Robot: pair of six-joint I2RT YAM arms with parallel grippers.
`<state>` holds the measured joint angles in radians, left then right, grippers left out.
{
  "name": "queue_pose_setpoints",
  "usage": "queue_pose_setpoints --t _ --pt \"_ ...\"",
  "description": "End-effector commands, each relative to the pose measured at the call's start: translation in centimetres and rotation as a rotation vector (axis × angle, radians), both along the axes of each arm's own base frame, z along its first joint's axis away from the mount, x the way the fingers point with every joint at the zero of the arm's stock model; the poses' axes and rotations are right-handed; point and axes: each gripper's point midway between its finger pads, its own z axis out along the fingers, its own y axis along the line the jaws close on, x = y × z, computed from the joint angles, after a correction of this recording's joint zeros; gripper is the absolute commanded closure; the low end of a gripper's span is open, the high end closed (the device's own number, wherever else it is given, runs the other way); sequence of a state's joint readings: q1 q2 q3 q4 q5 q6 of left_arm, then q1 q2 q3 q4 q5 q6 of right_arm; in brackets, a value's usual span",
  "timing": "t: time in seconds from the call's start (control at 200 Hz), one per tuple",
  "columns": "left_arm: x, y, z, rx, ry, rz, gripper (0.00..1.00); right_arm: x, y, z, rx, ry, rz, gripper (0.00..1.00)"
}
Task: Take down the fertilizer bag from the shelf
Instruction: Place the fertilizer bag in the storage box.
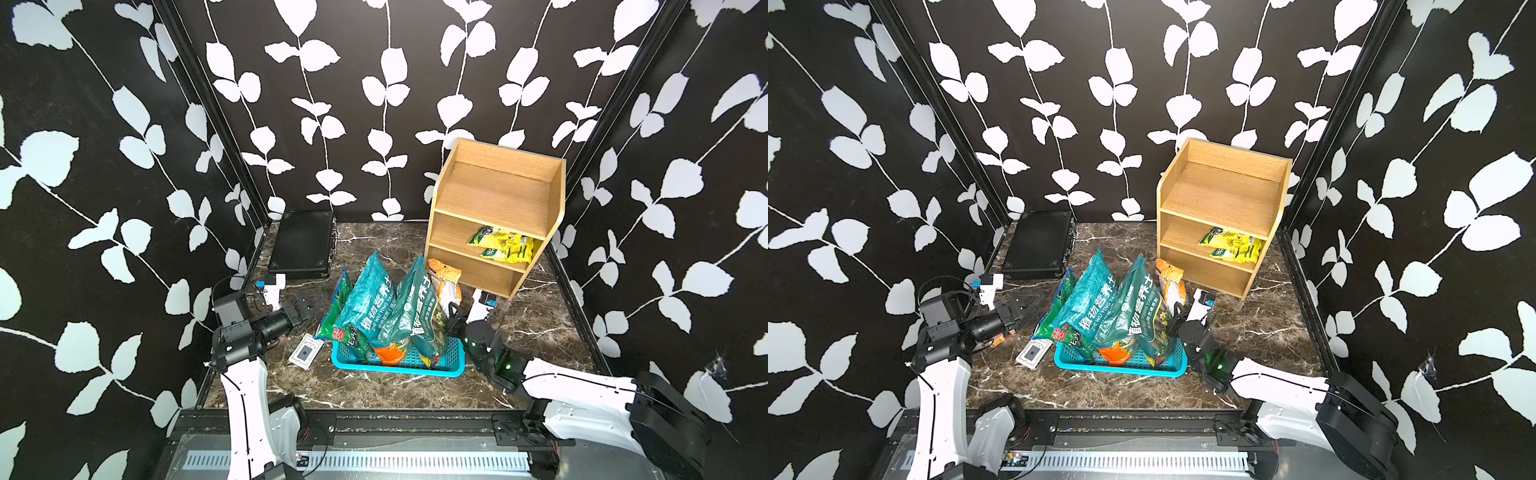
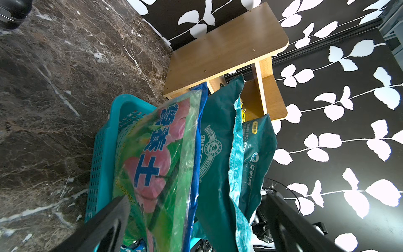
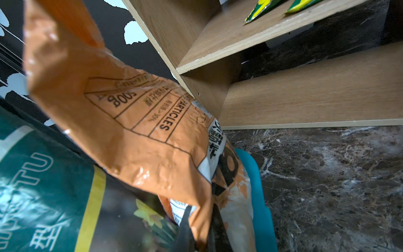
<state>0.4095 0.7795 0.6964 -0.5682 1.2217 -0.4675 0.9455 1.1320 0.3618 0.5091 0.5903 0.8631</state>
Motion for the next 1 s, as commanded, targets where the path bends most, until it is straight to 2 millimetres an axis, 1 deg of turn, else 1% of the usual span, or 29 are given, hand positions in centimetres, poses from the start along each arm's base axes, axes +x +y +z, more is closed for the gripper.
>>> queue_pose_setpoints --t 0.0,0.08,0.265,0.36,0.475,0.52,0.555,0.61,0.645,0.69,0.735,0.82,0.91,0.995 --pt "0.0 0.0 0.0 0.004 -0.024 -0.003 0.01 -4.2 -0.1 -9.1 -0.165 0.258 0.127 1.00" --pt "0.0 0.1 0.0 0.004 -0.022 -0.003 0.01 -4.4 -0.4 -9.9 -0.173 0.276 0.116 1.00" --pt "0.0 0.0 0.0 0.002 -0.022 -0.004 0.01 -4.5 0.2 -12.5 -0.230 0.333 0.127 1.00" --pt "0.0 0.0 0.0 0.002 -0.022 -0.005 0.01 -4.7 0.8 -13.6 -0.235 0.353 0.153 1.00" --pt "0.0 0.0 0.0 0.002 -0.022 -0.004 0.01 -4.9 1.0 -14.3 -0.249 0.364 0.165 1.00" --pt "0.0 0.0 0.0 0.002 -0.021 -0.005 0.01 -4.9 1.0 -14.0 -0.248 0.353 0.174 0.94" --pt "0.0 0.0 0.0 0.002 -0.021 -0.004 0.01 -4.8 1.1 -13.3 -0.244 0.334 0.181 0.85" --pt "0.0 0.0 0.0 0.002 -0.022 -0.004 0.01 -4.7 1.3 -11.6 -0.242 0.297 0.193 0.62" --pt "0.0 0.0 0.0 0.002 -0.021 -0.004 0.01 -4.5 1.2 -10.1 -0.243 0.265 0.192 0.50" --pt "0.0 0.0 0.0 0.002 -0.022 -0.004 0.01 -4.4 0.9 -8.0 -0.248 0.223 0.186 0.39" --pt "0.0 0.0 0.0 0.002 -0.022 -0.004 0.01 -4.3 0.4 -5.8 -0.247 0.181 0.178 0.32" --pt "0.0 0.0 0.0 -0.001 -0.021 -0.007 0.01 -4.4 -0.5 -2.0 -0.226 0.097 0.174 0.22" --pt "0.0 0.0 0.0 -0.001 -0.021 -0.008 0.01 -4.5 -2.1 1.1 -0.218 0.033 0.138 0.16" --pt "0.0 0.0 0.0 0.000 -0.021 -0.006 0.01 -4.3 -3.6 3.5 -0.228 -0.025 0.086 0.13"
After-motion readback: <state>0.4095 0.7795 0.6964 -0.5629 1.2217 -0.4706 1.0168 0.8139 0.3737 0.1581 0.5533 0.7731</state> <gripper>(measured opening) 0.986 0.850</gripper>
